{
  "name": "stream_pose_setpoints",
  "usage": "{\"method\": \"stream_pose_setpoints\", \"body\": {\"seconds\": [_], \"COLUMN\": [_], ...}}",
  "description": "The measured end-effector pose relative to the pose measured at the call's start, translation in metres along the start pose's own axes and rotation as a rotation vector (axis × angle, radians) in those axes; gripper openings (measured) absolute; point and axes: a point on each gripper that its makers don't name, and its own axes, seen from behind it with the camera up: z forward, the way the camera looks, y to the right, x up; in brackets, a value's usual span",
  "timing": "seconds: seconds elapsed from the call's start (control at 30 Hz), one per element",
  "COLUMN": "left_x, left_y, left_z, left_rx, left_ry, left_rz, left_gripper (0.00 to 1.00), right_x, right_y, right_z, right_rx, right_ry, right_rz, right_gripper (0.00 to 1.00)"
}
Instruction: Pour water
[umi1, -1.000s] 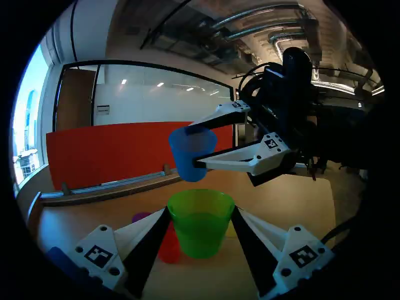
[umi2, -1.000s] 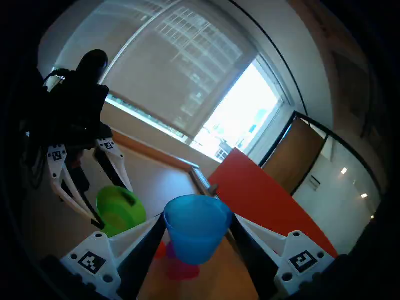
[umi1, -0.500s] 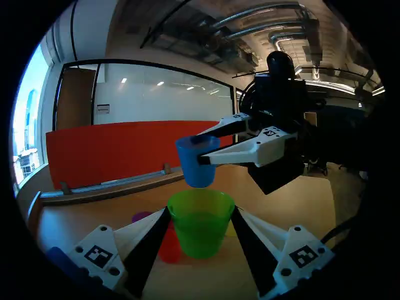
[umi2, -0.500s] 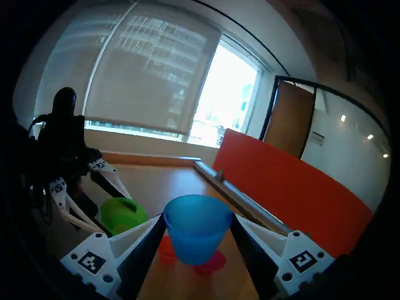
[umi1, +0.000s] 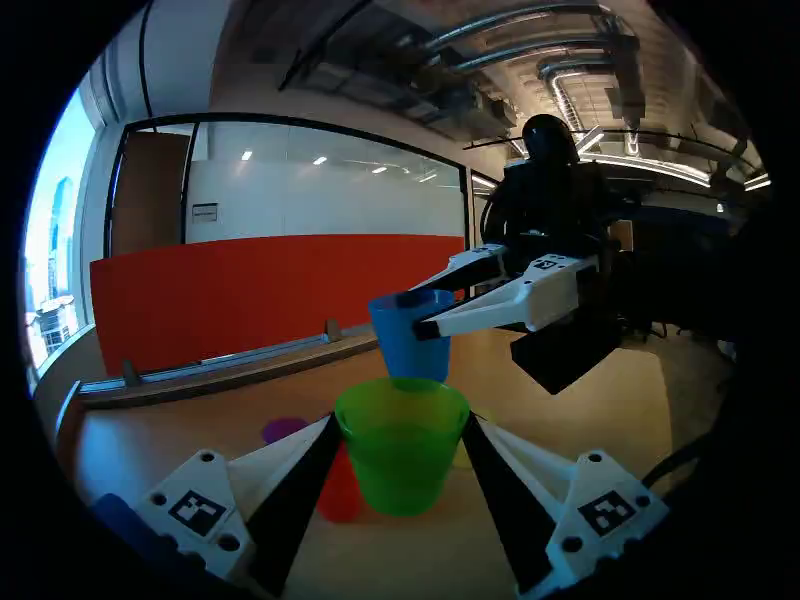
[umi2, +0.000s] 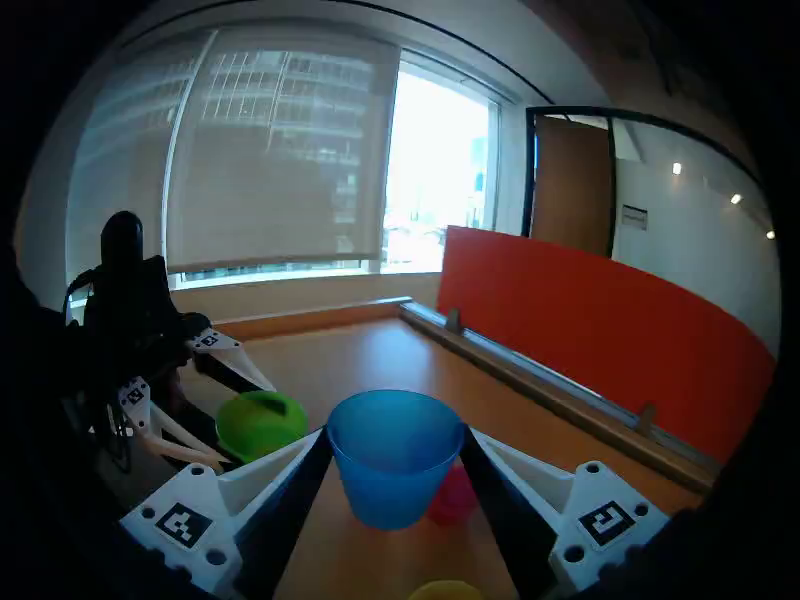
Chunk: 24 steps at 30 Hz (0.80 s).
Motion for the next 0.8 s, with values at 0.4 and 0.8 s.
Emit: {"method": "stream_pose_setpoints", "body": {"seconds": [0.4,0.8], "left_x": [-0.012,-0.022], "left_y": [0.001,0.004], "left_z": [0.002,0.008], "left_rx": [-0.012,-0.029], "left_ry": [-0.048,-0.085], "left_rz": [0.018,0.026], "left_gripper": [0.87,0.87], "right_x": [-0.021,-0.045], "right_y": [-0.002,-0.007], "right_z": [-0.005,-0.008], "right_rx": [0.018,0.04], "right_ry": [-0.039,-0.093], "right_rz": [0.021,0.028], "right_gripper": [0.92,0.92]}}
